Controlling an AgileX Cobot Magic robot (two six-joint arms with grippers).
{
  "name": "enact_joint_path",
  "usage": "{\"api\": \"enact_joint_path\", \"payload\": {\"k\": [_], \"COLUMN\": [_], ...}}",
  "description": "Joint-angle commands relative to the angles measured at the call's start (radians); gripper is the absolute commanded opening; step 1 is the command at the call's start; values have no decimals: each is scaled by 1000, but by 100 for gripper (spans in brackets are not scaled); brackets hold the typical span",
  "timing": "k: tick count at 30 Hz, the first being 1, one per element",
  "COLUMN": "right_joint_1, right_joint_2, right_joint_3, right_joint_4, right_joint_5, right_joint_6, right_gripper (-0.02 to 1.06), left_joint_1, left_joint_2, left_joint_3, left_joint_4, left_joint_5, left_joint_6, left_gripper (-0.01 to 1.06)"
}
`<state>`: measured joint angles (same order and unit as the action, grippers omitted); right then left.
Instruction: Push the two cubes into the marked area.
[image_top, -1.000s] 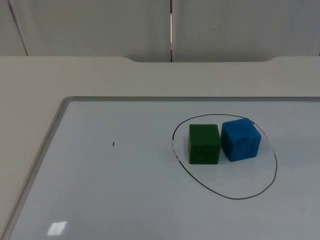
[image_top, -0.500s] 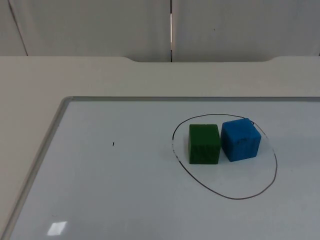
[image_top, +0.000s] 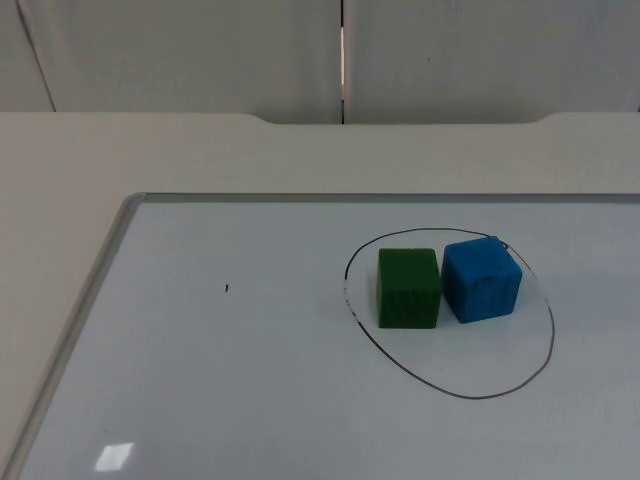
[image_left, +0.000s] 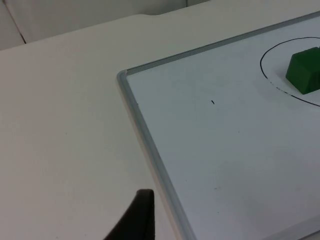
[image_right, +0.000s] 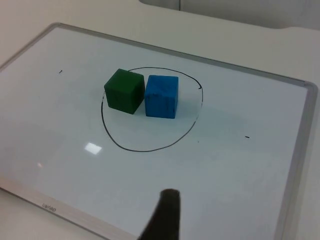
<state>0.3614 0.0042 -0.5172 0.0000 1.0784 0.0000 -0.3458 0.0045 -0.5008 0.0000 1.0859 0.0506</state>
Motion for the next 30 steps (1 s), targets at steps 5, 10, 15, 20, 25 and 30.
{"api": "enact_joint_path", "payload": {"k": [5, 10, 15, 20, 25, 30], "right_joint_1": [0, 0, 0, 0, 0, 0], "right_joint_2": [-4, -4, -4, -4, -4, -4], "right_joint_3": [2, 2, 2, 2, 2, 2], "right_joint_4": [0, 0, 0, 0, 0, 0], "right_joint_5": [0, 0, 0, 0, 0, 0], "right_joint_6": [-16, -16, -16, -16, -16, -16], "right_gripper": [82, 82, 101, 105, 105, 105], "left_joint_1": [0, 0, 0, 0, 0, 0], "left_joint_2": [-5, -5, -5, -5, -5, -5], "left_joint_3": [4, 4, 4, 4, 4, 4], "left_joint_4": [8, 8, 8, 8, 8, 8], "left_joint_5": [-10, -10, -10, -10, -10, -10], "left_joint_6": [-3, -3, -3, -3, -3, -3], "left_gripper": [105, 105, 105, 105, 105, 105]}}
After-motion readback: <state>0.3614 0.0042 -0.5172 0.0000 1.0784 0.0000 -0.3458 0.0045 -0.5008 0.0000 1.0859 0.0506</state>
